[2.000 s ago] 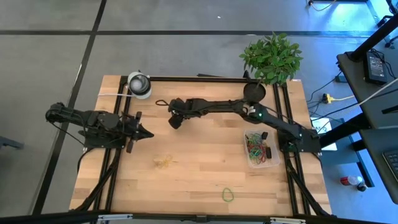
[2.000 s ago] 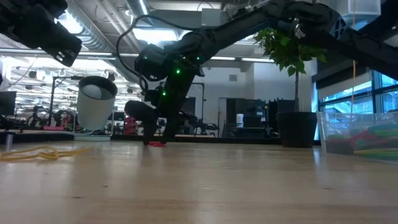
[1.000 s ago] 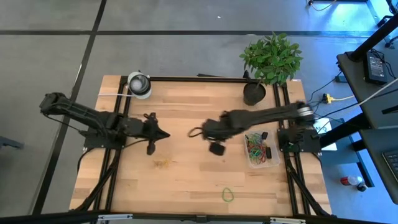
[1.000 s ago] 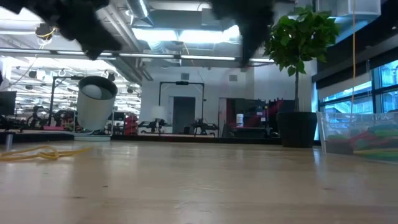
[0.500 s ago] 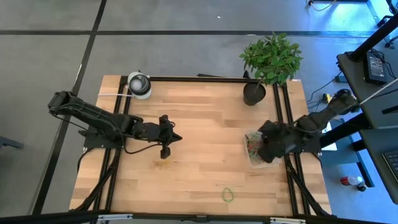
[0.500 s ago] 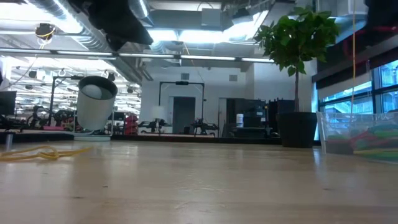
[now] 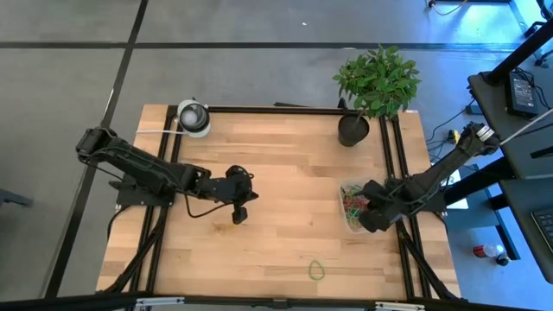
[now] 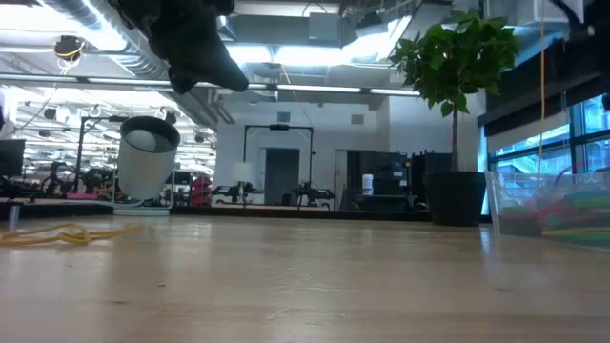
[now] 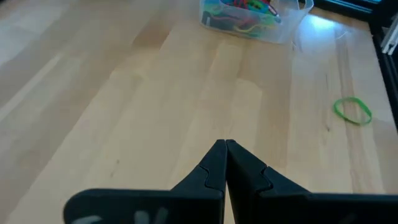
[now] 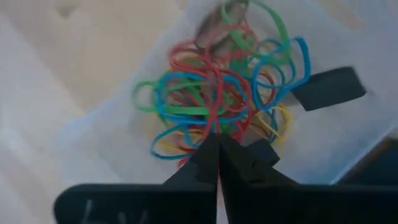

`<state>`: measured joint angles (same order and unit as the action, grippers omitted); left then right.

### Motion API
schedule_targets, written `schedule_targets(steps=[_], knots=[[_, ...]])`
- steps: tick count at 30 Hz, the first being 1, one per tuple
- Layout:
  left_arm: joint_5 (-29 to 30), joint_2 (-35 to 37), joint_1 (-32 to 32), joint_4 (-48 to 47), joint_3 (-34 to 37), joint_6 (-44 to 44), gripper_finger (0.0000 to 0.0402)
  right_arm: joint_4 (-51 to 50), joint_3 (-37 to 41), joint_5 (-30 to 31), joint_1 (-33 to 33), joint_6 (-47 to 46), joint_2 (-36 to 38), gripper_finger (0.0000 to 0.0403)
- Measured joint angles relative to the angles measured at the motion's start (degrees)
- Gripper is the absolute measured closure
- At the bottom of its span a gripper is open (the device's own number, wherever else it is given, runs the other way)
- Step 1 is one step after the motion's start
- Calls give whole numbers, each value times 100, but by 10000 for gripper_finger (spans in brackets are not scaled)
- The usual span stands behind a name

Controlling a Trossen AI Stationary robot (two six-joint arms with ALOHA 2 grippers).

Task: Pick and place rubber bands into bin
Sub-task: Put the red rubber band into the transparent bin, then put the yellow rubber band into the transparent bin

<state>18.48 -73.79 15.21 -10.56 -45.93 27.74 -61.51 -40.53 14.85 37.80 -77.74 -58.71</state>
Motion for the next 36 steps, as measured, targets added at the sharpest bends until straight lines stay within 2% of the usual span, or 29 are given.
schedule_targets(steps=[6,13,19,23,26,30,36], knots=[[5,-108,129,2,0,168,400,183,363,-91,1,-15,6,341],[-32,-123,131,-553,0,156,393,-170,71,-98,2,-3,182,258],[-1005,-114,120,-1542,0,339,354,-297,-101,-91,0,-6,385,214],[-1648,-219,206,-2388,0,839,312,-322,-105,83,-2,-128,436,206],[-1850,-413,406,-2547,0,993,282,-353,-105,314,-8,-318,454,205],[-1614,-824,768,-2547,0,943,260,-348,-105,354,-13,-340,451,205],[-893,-1627,1152,-2584,0,823,266,-346,-105,354,-13,-347,449,204]])
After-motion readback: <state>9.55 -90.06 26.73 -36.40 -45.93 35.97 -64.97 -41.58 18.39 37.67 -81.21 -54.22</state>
